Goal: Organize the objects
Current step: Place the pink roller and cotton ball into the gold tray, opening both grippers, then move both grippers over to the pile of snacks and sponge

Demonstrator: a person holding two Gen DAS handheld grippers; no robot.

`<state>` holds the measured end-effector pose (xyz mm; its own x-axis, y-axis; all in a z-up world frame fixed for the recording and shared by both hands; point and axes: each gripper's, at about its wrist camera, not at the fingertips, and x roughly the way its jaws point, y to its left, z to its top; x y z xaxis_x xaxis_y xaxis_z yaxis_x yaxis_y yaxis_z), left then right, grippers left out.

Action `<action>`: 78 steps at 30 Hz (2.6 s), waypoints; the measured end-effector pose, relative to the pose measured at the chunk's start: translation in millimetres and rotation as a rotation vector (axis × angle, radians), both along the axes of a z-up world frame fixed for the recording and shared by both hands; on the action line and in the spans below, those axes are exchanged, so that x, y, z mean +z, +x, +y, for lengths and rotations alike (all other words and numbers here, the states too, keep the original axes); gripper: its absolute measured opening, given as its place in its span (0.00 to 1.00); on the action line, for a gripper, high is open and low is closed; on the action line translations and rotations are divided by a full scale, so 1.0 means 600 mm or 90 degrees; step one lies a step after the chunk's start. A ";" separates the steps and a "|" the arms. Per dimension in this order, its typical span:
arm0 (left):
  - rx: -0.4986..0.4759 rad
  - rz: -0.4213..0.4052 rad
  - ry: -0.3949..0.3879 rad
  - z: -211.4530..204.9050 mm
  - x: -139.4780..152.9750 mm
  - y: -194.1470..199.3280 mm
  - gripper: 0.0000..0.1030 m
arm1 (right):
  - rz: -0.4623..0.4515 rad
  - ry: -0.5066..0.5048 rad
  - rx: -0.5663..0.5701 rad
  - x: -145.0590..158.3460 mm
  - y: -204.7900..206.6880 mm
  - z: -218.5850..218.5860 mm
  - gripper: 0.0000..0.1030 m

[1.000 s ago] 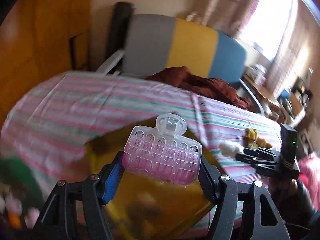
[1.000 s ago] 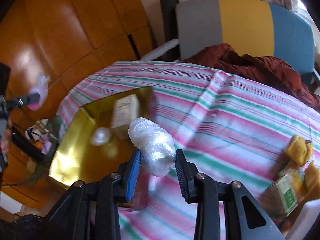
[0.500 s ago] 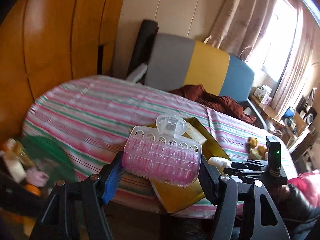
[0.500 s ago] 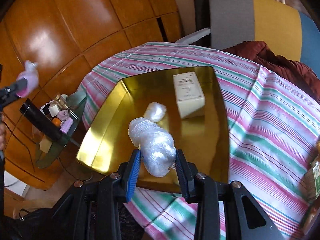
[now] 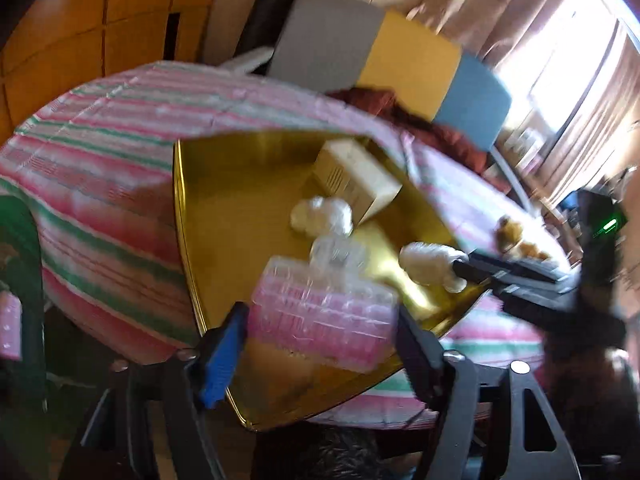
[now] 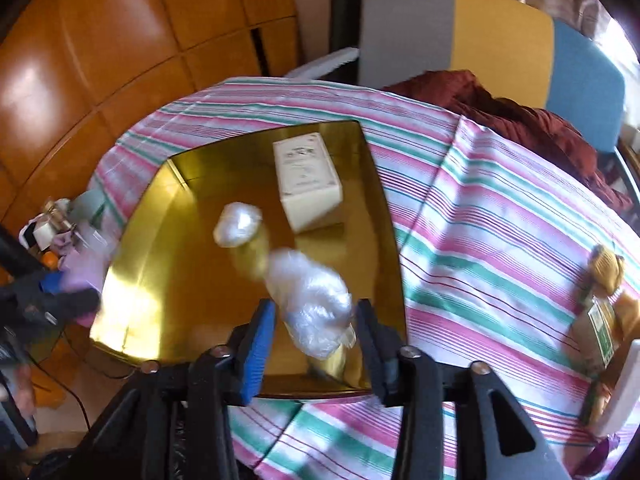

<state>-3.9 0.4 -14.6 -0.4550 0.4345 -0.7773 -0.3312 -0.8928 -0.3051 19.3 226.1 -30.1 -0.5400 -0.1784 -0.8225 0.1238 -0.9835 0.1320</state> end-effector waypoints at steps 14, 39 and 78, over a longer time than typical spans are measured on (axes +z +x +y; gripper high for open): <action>0.052 0.056 0.045 -0.009 -0.042 -0.006 0.95 | -0.053 -0.055 -0.025 -0.045 -0.041 0.019 0.47; 0.030 0.101 0.010 0.066 -0.016 -0.089 1.00 | -0.046 -0.058 -0.083 -0.043 -0.029 0.064 0.46; -0.408 -0.014 0.024 0.513 0.051 0.058 0.94 | -0.023 0.030 -0.555 0.014 0.313 0.517 0.49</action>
<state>31.1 308.4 16.2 -0.0805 0.6419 -0.7626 -0.7886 -0.5089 -0.3451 206.8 536.2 -21.9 -0.4417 0.3208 -0.8379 -0.6789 -0.7301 0.0783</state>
